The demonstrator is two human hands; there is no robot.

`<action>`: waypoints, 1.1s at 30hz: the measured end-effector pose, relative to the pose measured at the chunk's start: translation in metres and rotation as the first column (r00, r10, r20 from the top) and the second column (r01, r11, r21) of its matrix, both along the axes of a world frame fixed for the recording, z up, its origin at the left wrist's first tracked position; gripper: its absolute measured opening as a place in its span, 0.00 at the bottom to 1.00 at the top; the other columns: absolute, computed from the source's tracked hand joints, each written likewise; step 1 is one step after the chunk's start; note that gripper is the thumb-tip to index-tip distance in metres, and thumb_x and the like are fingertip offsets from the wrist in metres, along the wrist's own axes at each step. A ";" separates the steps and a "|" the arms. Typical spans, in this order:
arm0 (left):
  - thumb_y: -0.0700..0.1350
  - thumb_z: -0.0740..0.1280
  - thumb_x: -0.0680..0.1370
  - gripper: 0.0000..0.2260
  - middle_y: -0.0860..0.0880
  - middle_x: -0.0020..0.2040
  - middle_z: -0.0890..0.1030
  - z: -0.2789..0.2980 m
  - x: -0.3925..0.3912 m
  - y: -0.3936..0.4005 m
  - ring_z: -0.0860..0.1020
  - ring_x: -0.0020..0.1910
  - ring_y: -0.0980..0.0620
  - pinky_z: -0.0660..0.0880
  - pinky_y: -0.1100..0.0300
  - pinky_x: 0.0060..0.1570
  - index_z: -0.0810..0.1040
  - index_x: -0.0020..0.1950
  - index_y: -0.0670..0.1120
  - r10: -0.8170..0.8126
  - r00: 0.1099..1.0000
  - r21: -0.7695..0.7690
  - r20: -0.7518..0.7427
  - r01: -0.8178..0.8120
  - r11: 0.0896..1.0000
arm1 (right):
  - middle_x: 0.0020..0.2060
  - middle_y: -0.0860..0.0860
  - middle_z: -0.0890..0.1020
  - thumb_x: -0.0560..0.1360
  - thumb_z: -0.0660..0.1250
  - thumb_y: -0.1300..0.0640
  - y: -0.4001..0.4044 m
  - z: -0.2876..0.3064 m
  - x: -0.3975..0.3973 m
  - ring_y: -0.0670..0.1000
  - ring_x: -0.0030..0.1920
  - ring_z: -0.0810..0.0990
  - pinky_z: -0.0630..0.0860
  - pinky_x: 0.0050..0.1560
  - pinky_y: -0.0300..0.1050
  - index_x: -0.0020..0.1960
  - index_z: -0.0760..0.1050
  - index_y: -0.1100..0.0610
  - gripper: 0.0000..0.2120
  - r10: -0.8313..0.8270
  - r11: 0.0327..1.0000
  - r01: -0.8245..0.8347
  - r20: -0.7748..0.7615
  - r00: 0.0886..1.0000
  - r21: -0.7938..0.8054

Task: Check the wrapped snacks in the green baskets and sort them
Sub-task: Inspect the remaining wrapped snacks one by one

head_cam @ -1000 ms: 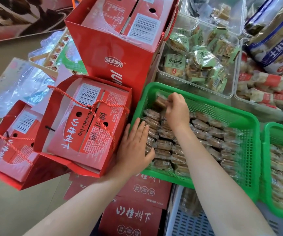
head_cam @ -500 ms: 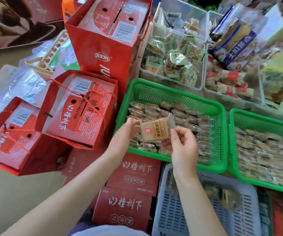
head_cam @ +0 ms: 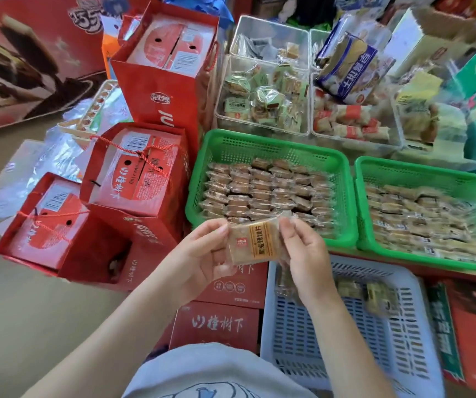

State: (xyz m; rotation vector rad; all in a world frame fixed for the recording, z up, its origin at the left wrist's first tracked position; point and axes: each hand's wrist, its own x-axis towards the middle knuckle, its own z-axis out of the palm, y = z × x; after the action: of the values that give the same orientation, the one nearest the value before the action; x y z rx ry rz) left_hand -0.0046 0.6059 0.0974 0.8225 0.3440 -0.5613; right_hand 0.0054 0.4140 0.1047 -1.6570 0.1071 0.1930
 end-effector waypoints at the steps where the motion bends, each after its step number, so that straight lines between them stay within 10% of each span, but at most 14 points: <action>1: 0.49 0.73 0.73 0.07 0.38 0.54 0.82 0.001 -0.004 -0.002 0.84 0.44 0.45 0.81 0.59 0.35 0.79 0.46 0.48 0.004 1.000 -0.023 -0.002 -0.004 1.000 | 0.32 0.52 0.73 0.83 0.58 0.49 -0.002 -0.001 -0.003 0.54 0.32 0.66 0.62 0.31 0.46 0.45 0.78 0.61 0.18 -0.005 1.000 0.005 0.023 1.000 -0.017; 5: 0.44 0.71 0.77 0.02 0.39 0.52 0.84 0.002 -0.014 -0.011 0.85 0.43 0.47 0.81 0.58 0.34 0.82 0.47 0.47 0.042 0.999 0.013 0.005 -0.042 0.999 | 0.33 0.46 0.74 0.85 0.57 0.54 -0.007 -0.013 -0.012 0.47 0.32 0.69 0.67 0.32 0.40 0.45 0.73 0.57 0.13 -0.063 0.995 0.069 0.084 0.995 -0.075; 9: 0.40 0.69 0.78 0.09 0.40 0.49 0.86 -0.003 -0.020 -0.017 0.85 0.41 0.48 0.81 0.58 0.31 0.79 0.58 0.40 0.164 0.985 0.256 -0.046 -0.147 0.955 | 0.34 0.51 0.76 0.85 0.56 0.54 -0.003 -0.020 -0.023 0.55 0.33 0.73 0.72 0.33 0.57 0.47 0.71 0.53 0.10 -0.042 0.965 0.093 0.209 0.977 -0.245; 14: 0.39 0.67 0.81 0.03 0.38 0.48 0.85 -0.004 -0.024 -0.013 0.85 0.42 0.46 0.83 0.54 0.37 0.76 0.48 0.40 0.154 0.988 0.368 -0.003 -0.142 0.919 | 0.32 0.48 0.76 0.83 0.57 0.52 0.002 -0.016 -0.030 0.49 0.30 0.73 0.70 0.27 0.47 0.46 0.73 0.54 0.10 -0.043 0.927 0.162 0.331 0.943 -0.339; 23: 0.43 0.68 0.79 0.07 0.34 0.56 0.82 0.007 -0.027 -0.008 0.83 0.44 0.42 0.82 0.55 0.40 0.77 0.53 0.40 0.016 0.987 0.174 0.159 -0.044 0.984 | 0.33 0.50 0.76 0.84 0.60 0.57 -0.008 -0.015 -0.026 0.46 0.29 0.70 0.66 0.28 0.37 0.42 0.77 0.53 0.13 -0.204 0.947 0.233 -0.146 0.968 0.221; 29: 0.42 0.61 0.85 0.04 0.45 0.50 0.85 0.003 -0.026 -0.008 0.84 0.53 0.42 0.84 0.46 0.45 0.73 0.51 0.46 -0.022 0.983 0.483 0.181 -0.069 0.873 | 0.36 0.41 0.81 0.81 0.66 0.56 -0.023 -0.016 -0.029 0.42 0.36 0.77 0.70 0.36 0.32 0.48 0.80 0.51 0.05 -0.073 0.975 0.110 0.189 0.979 -0.195; 33: 0.49 0.64 0.82 0.07 0.43 0.56 0.84 0.006 -0.026 -0.011 0.84 0.55 0.44 0.81 0.43 0.55 0.72 0.53 0.47 -0.015 0.986 0.473 0.164 -0.066 0.879 | 0.36 0.46 0.82 0.80 0.67 0.60 -0.020 -0.014 -0.033 0.49 0.33 0.81 0.75 0.32 0.41 0.49 0.79 0.50 0.06 -0.061 0.977 0.108 0.241 0.969 -0.185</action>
State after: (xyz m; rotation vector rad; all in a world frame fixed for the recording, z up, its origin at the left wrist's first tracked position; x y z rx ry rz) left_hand -0.0308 0.5950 0.1036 1.3336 0.3469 -0.3814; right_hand -0.0277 0.3944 0.0910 -1.8561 0.0187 -0.0818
